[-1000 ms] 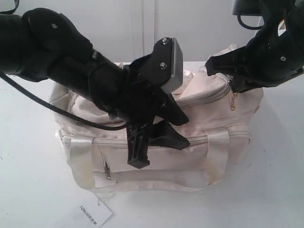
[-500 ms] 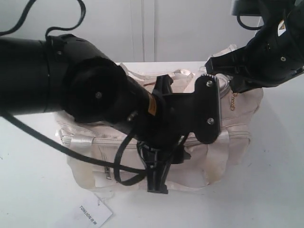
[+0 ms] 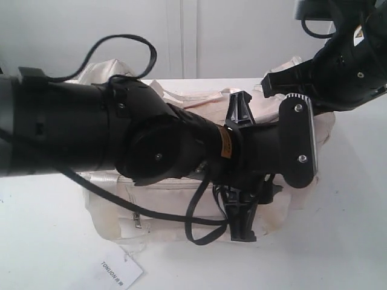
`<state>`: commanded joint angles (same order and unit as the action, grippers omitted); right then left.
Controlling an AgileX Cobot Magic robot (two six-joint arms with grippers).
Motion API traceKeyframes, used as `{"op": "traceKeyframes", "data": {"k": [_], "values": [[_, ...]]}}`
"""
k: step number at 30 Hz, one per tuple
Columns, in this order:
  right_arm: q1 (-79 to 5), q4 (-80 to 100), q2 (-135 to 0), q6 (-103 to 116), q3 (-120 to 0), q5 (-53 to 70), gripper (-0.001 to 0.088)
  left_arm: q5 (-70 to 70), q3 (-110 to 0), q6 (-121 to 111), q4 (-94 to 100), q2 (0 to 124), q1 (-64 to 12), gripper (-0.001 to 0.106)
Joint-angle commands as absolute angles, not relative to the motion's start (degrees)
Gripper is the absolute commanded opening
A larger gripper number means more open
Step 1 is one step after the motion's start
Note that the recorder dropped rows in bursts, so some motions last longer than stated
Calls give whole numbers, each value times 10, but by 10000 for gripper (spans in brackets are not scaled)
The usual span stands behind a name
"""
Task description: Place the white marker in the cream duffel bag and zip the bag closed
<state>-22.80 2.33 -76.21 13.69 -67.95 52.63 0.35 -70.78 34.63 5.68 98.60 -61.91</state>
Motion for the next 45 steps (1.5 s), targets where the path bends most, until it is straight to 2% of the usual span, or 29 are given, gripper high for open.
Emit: {"op": "traceKeyframes", "data": {"k": [4,6,8,13,14,22,29,45], "values": [[-228,23,-762,137,-680,526,0,-30,-708,346,57,1006,-619,505],[-228,22,-762,137,-680,526,0,-34,-708,346,57,1017,-619,462],[-228,20,-762,137,-680,526,0,-34,-708,346,57,1028,-618,368],[-228,25,-762,120,-680,526,0,-32,-708,378,57,1040,-618,36],[-228,32,-762,116,-680,525,0,-32,-708,381,57,1040,-618,1],[-228,149,-762,116,-680,487,0,27,-708,392,57,1040,-618,0],[-228,167,-769,116,-680,388,0,60,-708,425,57,1040,-619,0],[-228,234,-826,221,-680,270,0,73,-708,438,57,1040,-619,0]]}}
